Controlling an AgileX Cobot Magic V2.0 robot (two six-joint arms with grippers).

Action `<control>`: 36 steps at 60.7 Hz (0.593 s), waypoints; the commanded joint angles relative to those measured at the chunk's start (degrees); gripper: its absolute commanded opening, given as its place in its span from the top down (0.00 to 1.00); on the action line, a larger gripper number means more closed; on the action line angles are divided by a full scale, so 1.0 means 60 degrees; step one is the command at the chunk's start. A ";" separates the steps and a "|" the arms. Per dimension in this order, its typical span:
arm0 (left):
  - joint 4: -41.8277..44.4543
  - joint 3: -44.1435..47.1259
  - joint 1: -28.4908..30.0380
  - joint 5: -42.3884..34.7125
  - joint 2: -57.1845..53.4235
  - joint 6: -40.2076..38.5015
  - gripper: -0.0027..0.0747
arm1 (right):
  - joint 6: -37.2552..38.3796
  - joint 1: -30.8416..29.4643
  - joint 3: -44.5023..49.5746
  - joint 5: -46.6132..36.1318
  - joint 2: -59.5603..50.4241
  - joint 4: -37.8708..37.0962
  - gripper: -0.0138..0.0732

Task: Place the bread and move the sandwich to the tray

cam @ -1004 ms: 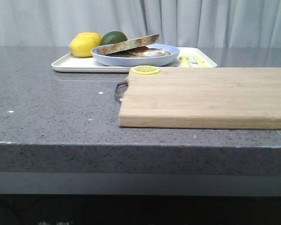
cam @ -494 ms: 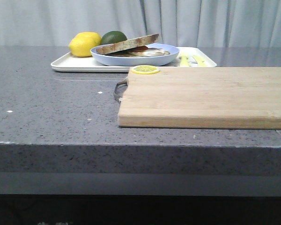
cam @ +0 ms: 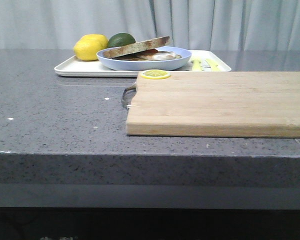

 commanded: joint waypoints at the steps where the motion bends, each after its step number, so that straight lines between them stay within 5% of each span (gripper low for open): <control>1: -0.0007 -0.0005 0.0017 -0.0796 -0.0226 -0.0108 0.99 | 0.0001 -0.0054 -0.0257 -0.0708 0.0093 0.0037 0.91; 36: -0.0007 -0.0005 0.0017 -0.0796 -0.0226 -0.0108 0.99 | -0.0009 -0.0054 -0.0006 -0.1090 0.0085 -0.0127 0.91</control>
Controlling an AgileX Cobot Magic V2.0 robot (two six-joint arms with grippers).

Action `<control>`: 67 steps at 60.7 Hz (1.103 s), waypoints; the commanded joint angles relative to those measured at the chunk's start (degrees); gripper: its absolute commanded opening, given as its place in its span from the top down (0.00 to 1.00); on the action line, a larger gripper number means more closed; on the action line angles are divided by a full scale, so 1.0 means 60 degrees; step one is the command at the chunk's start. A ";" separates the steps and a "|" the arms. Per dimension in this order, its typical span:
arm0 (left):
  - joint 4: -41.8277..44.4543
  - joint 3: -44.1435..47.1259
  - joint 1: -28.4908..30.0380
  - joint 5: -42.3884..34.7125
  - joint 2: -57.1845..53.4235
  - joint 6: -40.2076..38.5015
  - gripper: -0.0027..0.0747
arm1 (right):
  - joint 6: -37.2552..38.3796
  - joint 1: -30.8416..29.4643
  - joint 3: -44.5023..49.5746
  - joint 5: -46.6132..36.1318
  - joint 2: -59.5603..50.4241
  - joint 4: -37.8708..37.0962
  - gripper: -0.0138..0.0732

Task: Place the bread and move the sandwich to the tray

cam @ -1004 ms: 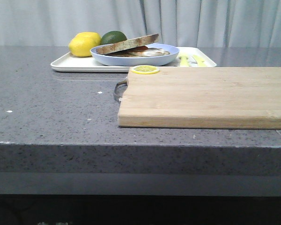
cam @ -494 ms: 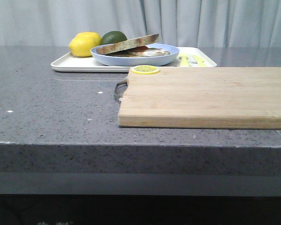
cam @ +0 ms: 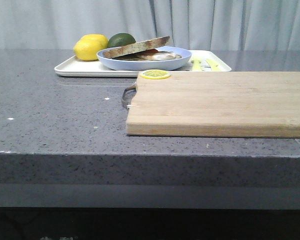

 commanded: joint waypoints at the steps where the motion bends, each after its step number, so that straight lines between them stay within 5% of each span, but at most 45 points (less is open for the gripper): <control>1: -0.0007 -0.0005 0.0017 -0.0796 -0.0226 -0.0097 0.99 | -0.0009 -0.0054 -0.0008 -0.1137 0.0085 -0.0162 0.91; 13: -0.0007 -0.0005 0.0017 -0.0796 -0.0226 -0.0097 0.99 | -0.0009 -0.0054 0.1513 -0.2717 -0.0550 -0.0420 0.91; 33: -0.0007 -0.0005 0.0017 -0.0796 -0.0226 -0.0097 0.99 | -0.0009 -0.0054 0.3623 -0.2719 -0.2772 -0.0393 0.91; 67: -0.0007 -0.0005 0.0017 -0.0796 -0.0206 -0.0097 0.99 | -0.0009 -0.0054 0.3720 -0.2423 -0.2916 -0.0403 0.91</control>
